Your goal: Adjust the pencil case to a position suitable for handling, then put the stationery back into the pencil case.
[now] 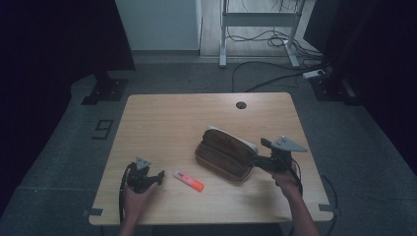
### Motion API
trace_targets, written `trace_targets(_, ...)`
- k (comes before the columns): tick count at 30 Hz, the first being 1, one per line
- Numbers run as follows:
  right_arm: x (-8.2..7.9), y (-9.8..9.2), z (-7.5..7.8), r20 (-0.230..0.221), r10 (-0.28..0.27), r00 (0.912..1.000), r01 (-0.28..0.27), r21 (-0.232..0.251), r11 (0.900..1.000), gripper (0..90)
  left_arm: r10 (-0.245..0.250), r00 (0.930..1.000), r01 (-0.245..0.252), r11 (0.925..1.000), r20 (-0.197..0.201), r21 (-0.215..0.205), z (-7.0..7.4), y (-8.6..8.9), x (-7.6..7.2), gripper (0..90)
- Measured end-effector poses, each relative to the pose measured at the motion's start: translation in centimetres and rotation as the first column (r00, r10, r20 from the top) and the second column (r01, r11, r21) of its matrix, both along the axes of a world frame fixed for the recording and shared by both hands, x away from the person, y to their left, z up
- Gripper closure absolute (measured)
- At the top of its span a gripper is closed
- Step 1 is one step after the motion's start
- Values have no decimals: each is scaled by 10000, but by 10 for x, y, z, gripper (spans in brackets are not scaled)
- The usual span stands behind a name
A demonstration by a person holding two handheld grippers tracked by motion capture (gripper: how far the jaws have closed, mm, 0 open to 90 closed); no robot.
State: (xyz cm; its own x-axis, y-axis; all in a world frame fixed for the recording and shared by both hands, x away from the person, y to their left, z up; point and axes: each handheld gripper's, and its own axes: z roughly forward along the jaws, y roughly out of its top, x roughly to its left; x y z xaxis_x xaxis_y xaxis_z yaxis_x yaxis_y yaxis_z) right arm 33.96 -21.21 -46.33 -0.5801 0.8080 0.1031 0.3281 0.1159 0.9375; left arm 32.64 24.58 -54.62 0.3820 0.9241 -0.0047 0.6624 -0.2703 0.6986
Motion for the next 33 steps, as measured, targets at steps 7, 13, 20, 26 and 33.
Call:
trace_targets(7,-5,22,-3,-207,732,9971,-735,-147,9972,259,-1,10000,1,10000,-3,0,0,0,0,232)
trace_targets(13,-5,37,-10,-453,1067,9933,-1084,-360,9935,265,0,10000,0,10000,-1,3,0,0,0,232)
trace_targets(20,-7,48,-14,-500,1312,9901,-1333,-424,9902,274,1,10000,-1,10000,1,3,0,0,0,232)
trace_targets(26,-9,63,-18,-624,1633,9846,-1672,-642,9838,285,-3,10000,3,10000,0,4,0,0,0,232)
trace_targets(33,-10,82,-27,-894,1996,9758,-2065,-760,9755,302,1,10000,-1,10000,5,4,0,0,0,232)
